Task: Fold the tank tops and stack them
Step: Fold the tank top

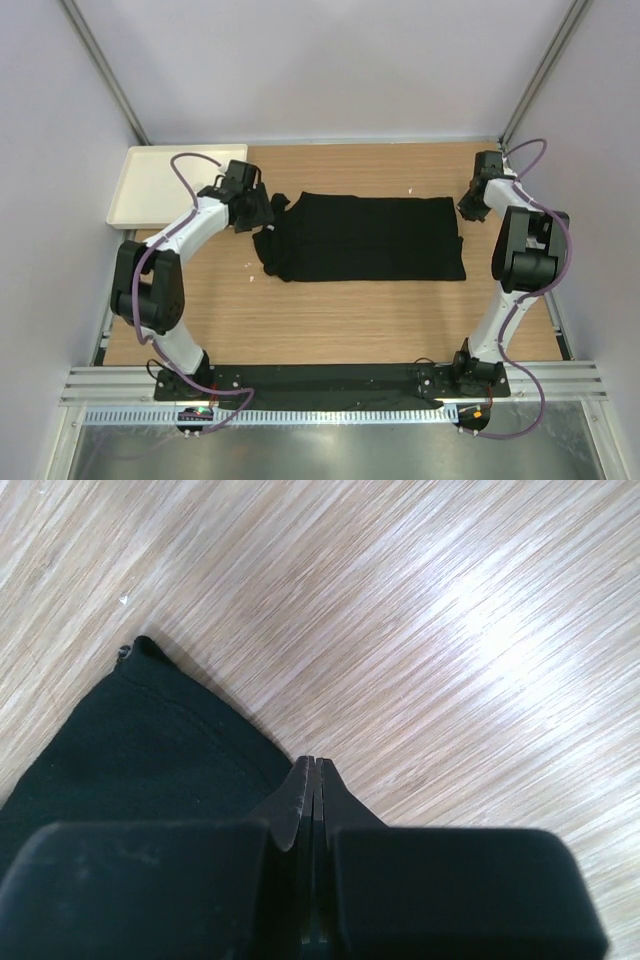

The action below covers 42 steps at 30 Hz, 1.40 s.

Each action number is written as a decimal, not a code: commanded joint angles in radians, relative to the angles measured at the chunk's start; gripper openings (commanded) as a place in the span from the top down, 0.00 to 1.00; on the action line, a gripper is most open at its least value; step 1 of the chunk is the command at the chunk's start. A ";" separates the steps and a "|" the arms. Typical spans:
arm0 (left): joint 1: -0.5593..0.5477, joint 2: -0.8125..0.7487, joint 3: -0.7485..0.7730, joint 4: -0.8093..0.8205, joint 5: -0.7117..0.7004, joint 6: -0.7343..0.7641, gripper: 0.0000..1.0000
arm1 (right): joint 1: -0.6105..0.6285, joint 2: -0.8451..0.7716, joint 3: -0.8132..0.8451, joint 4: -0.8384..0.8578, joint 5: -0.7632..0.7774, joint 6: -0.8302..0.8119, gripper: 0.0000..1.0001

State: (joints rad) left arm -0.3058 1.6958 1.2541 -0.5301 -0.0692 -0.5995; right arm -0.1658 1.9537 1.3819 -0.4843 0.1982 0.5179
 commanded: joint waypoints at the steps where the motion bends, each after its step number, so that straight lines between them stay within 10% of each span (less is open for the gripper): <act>1: -0.029 0.037 0.077 0.016 0.029 0.043 0.40 | -0.012 -0.047 0.019 0.001 0.043 -0.006 0.99; 9: -0.073 0.137 0.104 -0.019 0.008 0.035 0.44 | -0.018 -0.033 0.014 0.012 -0.017 -0.009 0.99; 11: -0.075 0.131 0.081 -0.024 -0.015 0.027 0.44 | -0.015 -0.041 0.009 0.007 -0.032 -0.019 0.61; 14: -0.075 0.102 0.035 -0.025 -0.078 0.021 0.44 | 0.015 -0.059 -0.007 0.029 -0.049 -0.042 0.36; 23: -0.050 0.059 -0.030 -0.025 -0.201 0.006 1.00 | 0.091 0.114 0.134 -0.102 0.053 -0.090 0.54; 27: 0.017 -0.020 -0.120 0.025 -0.149 -0.034 1.00 | 0.089 0.125 0.126 -0.092 0.082 -0.073 0.98; 42: 0.140 -0.392 -0.579 0.210 -0.239 -0.244 0.92 | 0.065 0.068 0.082 -0.048 0.113 -0.030 0.99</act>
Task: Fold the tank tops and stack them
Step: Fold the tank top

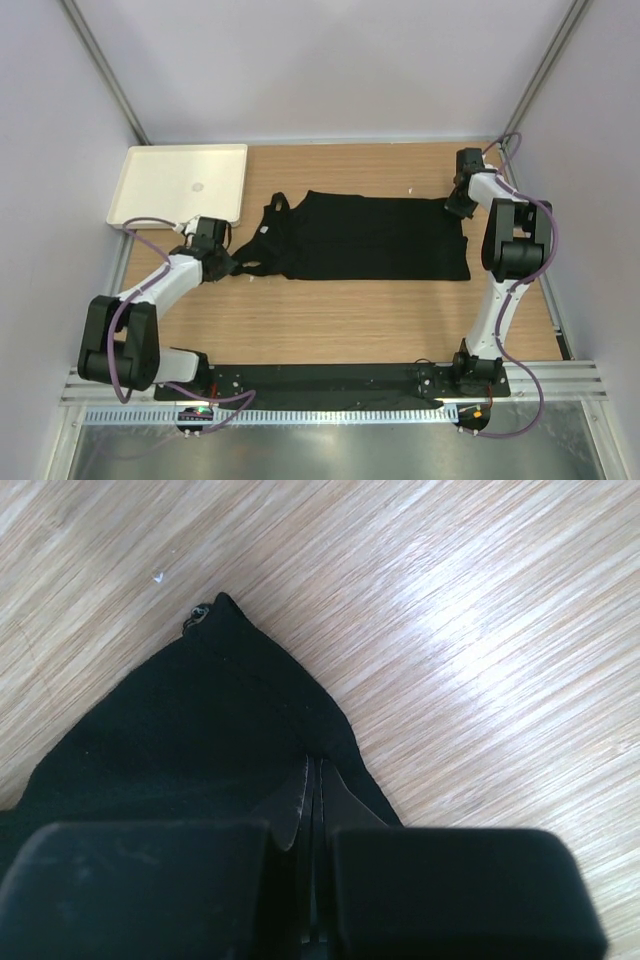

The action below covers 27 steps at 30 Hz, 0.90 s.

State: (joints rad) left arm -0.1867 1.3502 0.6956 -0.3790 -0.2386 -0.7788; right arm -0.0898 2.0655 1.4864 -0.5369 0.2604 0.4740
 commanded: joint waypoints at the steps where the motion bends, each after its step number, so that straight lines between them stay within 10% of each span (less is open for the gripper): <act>1: 0.038 -0.069 -0.030 0.055 -0.091 -0.068 0.91 | -0.014 -0.045 -0.026 0.005 0.060 0.014 0.99; 10: 0.217 -0.108 -0.093 0.077 -0.015 -0.080 1.00 | -0.022 -0.068 -0.043 0.025 0.040 0.028 0.99; 12: 0.224 -0.125 -0.105 0.139 0.091 -0.053 0.81 | -0.022 -0.074 -0.044 0.026 0.025 0.028 0.99; 14: 0.222 -0.140 -0.110 0.178 0.183 -0.039 0.38 | -0.022 -0.074 -0.044 0.026 0.019 0.025 0.99; 17: 0.196 -0.145 -0.093 0.209 0.269 -0.022 0.24 | -0.022 -0.068 -0.040 0.026 0.008 0.025 0.99; 27: 0.072 0.007 0.017 0.218 0.285 -0.024 0.28 | -0.022 -0.064 -0.044 0.029 -0.013 0.021 0.99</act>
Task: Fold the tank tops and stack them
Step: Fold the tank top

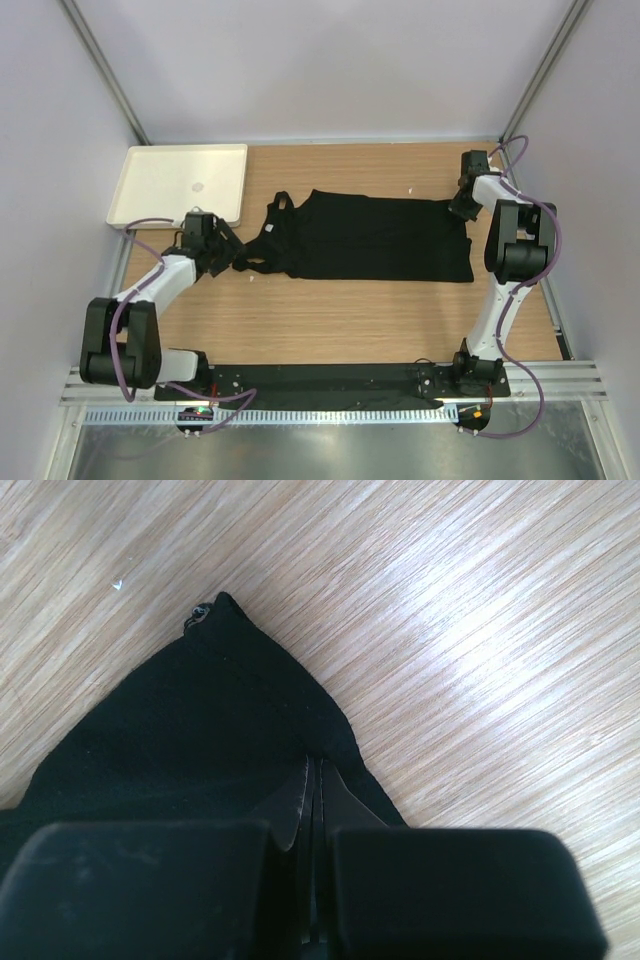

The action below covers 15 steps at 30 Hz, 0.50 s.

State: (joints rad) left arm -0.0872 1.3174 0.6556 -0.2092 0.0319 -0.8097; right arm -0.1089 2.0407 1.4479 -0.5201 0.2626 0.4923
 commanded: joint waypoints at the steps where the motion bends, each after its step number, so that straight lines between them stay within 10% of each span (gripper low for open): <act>1: -0.031 0.052 0.065 0.045 -0.001 0.007 0.33 | -0.003 -0.039 -0.006 0.014 -0.016 0.003 0.99; 9: -0.031 0.147 0.116 0.016 -0.136 0.012 0.50 | -0.003 -0.051 -0.017 0.015 -0.014 0.003 0.99; 15: -0.022 0.215 0.160 -0.024 -0.155 0.062 0.95 | -0.003 -0.059 -0.024 0.020 -0.011 0.003 0.99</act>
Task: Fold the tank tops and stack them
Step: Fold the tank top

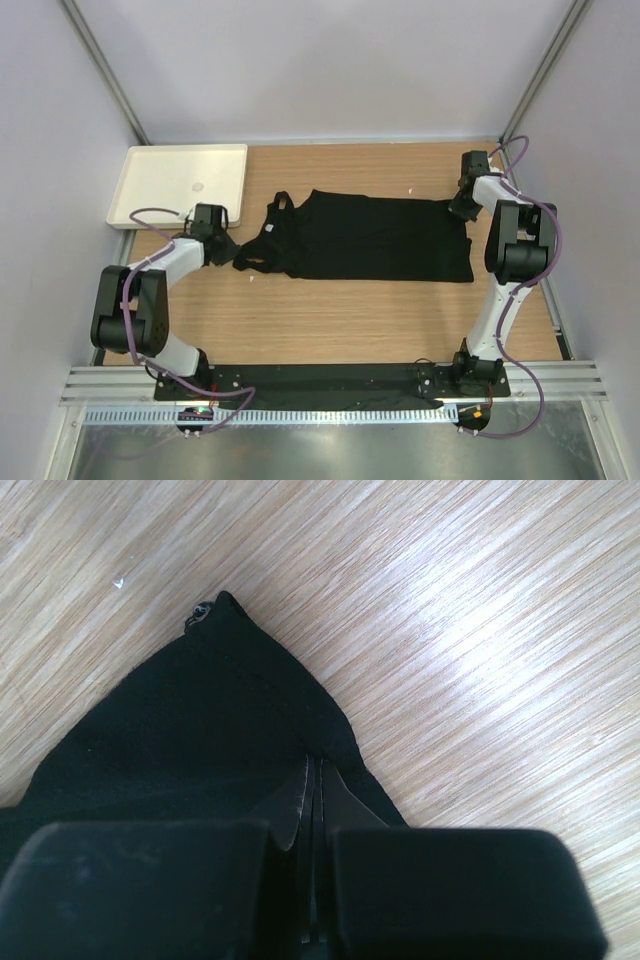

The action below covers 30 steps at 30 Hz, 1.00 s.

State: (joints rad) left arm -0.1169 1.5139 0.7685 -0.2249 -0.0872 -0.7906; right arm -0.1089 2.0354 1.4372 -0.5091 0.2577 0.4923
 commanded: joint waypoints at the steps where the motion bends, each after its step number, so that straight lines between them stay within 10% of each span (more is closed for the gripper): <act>1: 0.013 0.022 0.052 -0.016 -0.031 0.044 1.00 | -0.003 -0.056 -0.015 0.011 -0.006 0.003 0.99; 26: 0.158 -0.270 -0.153 -0.125 -0.186 -0.029 0.92 | -0.011 -0.119 -0.066 0.026 0.103 0.054 0.99; 30: 0.180 -0.259 -0.120 -0.145 -0.181 -0.012 0.20 | -0.011 -0.122 -0.061 0.024 0.081 0.052 0.99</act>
State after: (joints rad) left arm 0.0433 1.2659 0.6201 -0.3573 -0.2230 -0.7967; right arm -0.1123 1.9701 1.3678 -0.5018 0.3126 0.5301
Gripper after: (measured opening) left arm 0.657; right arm 0.024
